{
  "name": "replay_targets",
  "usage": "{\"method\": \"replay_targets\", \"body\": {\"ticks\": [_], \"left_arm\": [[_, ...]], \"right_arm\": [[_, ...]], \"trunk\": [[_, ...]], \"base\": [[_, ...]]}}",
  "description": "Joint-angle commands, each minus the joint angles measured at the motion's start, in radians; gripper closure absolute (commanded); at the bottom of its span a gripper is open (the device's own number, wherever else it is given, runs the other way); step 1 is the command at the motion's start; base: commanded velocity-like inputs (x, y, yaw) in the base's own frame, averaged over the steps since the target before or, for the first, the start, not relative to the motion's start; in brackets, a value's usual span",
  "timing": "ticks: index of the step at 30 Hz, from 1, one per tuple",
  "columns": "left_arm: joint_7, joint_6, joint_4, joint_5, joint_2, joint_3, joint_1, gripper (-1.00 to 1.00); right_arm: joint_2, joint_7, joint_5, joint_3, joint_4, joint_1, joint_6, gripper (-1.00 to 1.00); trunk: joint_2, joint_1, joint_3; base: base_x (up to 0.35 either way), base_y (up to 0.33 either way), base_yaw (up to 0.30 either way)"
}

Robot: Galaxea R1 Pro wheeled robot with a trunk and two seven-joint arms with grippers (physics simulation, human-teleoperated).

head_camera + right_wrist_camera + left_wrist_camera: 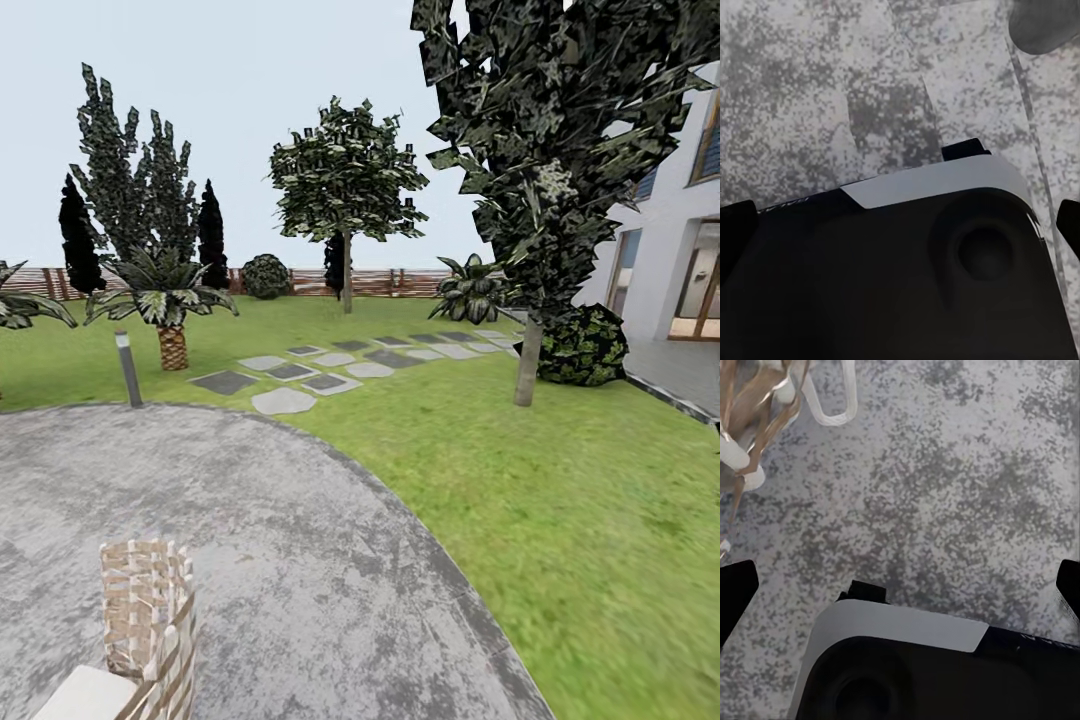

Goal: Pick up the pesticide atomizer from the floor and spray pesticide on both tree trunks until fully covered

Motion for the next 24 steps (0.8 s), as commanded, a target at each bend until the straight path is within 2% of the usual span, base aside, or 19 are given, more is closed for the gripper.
{"method": "replay_targets", "body": {"ticks": [1, 10, 18, 24], "left_arm": [[-0.009, -0.002, 0.001, 0.008, 0.000, 0.004, -0.001, -1.00], [-0.009, -0.002, 0.001, 0.008, 0.000, 0.004, -0.001, -1.00], [-0.009, -0.002, 0.002, 0.008, 0.000, 0.004, -0.001, -1.00], [-0.009, -0.002, 0.002, 0.008, 0.000, 0.004, -0.001, -1.00]], "right_arm": [[0.000, 0.005, 0.001, -0.008, 0.000, 0.000, -0.002, -1.00], [0.001, 0.005, 0.001, -0.008, 0.000, 0.000, -0.002, -1.00], [0.001, 0.005, 0.001, -0.008, 0.000, 0.000, -0.002, -1.00], [0.000, 0.005, 0.001, -0.008, 0.000, 0.000, -0.002, -1.00]], "trunk": [[-0.001, 0.000, -0.001], [-0.001, 0.000, -0.001], [-0.001, 0.000, -0.001], [-0.001, 0.000, -0.001]], "base": [[0.166, 0.000, -0.008], [0.088, 0.000, -0.002], [0.214, 0.000, 0.000], [0.052, 0.000, 0.000]]}}
